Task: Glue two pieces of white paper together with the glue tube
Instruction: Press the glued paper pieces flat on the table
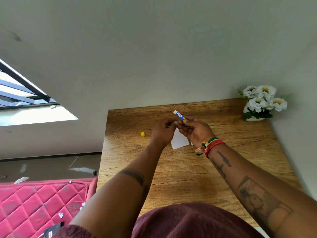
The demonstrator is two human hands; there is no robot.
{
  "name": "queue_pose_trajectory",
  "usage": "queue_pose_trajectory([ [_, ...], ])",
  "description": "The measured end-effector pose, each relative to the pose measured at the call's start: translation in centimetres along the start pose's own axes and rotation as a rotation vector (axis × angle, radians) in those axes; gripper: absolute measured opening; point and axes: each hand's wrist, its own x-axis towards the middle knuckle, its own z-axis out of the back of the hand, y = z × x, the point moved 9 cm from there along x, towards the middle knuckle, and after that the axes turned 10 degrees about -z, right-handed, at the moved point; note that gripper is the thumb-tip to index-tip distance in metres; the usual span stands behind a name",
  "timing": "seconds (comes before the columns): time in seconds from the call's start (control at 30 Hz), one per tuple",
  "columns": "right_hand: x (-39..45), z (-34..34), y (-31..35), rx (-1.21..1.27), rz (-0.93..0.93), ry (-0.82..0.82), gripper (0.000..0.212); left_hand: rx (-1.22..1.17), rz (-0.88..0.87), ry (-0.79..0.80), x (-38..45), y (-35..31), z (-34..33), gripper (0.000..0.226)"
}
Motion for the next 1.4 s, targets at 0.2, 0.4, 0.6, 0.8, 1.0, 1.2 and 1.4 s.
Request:
queue_pose_trajectory([
  [0.2, 0.9, -2.3, -0.6, -0.132, -0.005, 0.071, 0.027, -0.348, 0.224, -0.098, 0.9, 1.1, 0.5, 0.02],
  [0.4, 2.1, -1.7, 0.3, -0.518, 0.077, -0.155, 0.025, -0.055, 0.216, -0.222, 1.6, 2.1, 4.0, 0.027],
  [0.6, 2.9, -2.0, -0.6, -0.767, 0.132, -0.206, 0.011, 0.235, 0.214, -0.29, 1.0, 4.8, 7.1, 0.028],
  [0.8, 3.7, -2.7, -1.3, -0.773, 0.144, -0.201, 0.011, 0.309, 0.212, -0.22, 0.7, 6.2, 6.9, 0.03],
  [1.0, 3.6, -2.7, -0.8, -0.745, 0.145, -0.205, 0.011, 0.301, 0.242, -0.221, 0.5, 6.8, 6.9, 0.01],
  [1.2, 2.8, -1.9, -0.1, -0.746, 0.162, -0.225, 0.013, 0.308, 0.226, -0.203, 0.1, 6.4, 7.0, 0.012],
  [1.4, 2.0, -1.3, 0.4, -0.735, 0.184, -0.236, 0.013, 0.33, 0.193, -0.181, 0.2, 6.0, 6.8, 0.025],
])
